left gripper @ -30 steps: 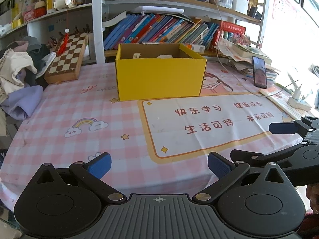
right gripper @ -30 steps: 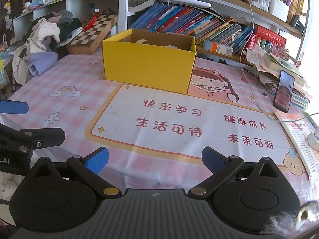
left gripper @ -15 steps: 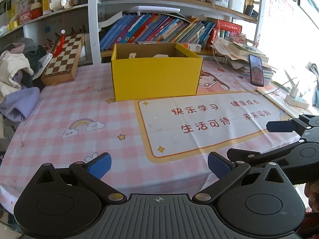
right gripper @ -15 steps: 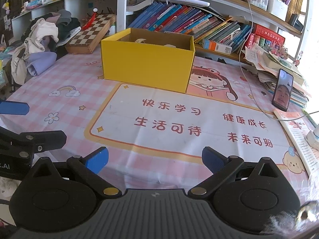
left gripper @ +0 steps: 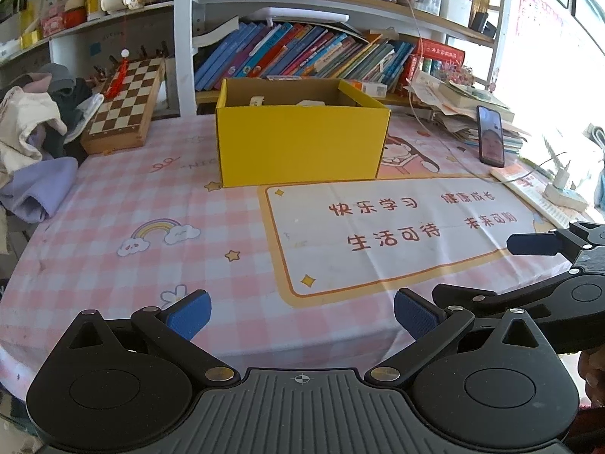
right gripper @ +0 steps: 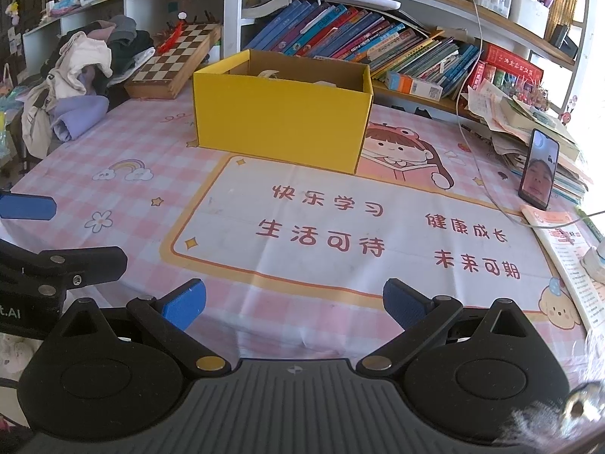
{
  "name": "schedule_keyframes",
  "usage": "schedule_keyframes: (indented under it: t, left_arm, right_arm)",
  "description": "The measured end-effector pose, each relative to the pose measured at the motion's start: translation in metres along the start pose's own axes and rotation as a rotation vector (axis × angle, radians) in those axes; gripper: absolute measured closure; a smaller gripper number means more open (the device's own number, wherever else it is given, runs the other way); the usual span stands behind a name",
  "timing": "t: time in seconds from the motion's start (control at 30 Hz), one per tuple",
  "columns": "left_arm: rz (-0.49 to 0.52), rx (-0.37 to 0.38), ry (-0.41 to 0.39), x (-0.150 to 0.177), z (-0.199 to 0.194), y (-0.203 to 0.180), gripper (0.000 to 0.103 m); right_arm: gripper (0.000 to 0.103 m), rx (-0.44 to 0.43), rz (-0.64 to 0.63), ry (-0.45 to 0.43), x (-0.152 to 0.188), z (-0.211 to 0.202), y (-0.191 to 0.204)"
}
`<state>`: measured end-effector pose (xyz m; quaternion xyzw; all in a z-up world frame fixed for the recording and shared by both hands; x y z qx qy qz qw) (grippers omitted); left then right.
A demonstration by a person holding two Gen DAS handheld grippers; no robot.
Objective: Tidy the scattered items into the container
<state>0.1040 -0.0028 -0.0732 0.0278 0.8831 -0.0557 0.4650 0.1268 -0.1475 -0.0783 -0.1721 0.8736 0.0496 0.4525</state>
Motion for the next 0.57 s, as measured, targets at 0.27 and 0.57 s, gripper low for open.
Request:
schedule_keyframes:
  t: [0.27, 0.57]
  left_arm:
    - [-0.027, 0.006, 0.014, 0.0029, 0.0036, 0.0024, 0.0]
    - [0.0, -0.024, 0.04, 0.0028, 0.0091, 0.0018, 0.0]
  right_arm:
    - [0.002, 0.001, 0.006, 0.009, 0.001, 0.003, -0.0028]
    - [0.002, -0.007, 0.002, 0.019, 0.0001, 0.0088, -0.0042]
Point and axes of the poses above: each gripper's, at about its wrist camera, not at the fingertips, and z roughly the way its jaws point, y to its left, x to its underside, the point moved 10 cm from there along z, roughly the way its jaws point, and after that the axes turned 7 degrees about -y, right-handed, at the moved point
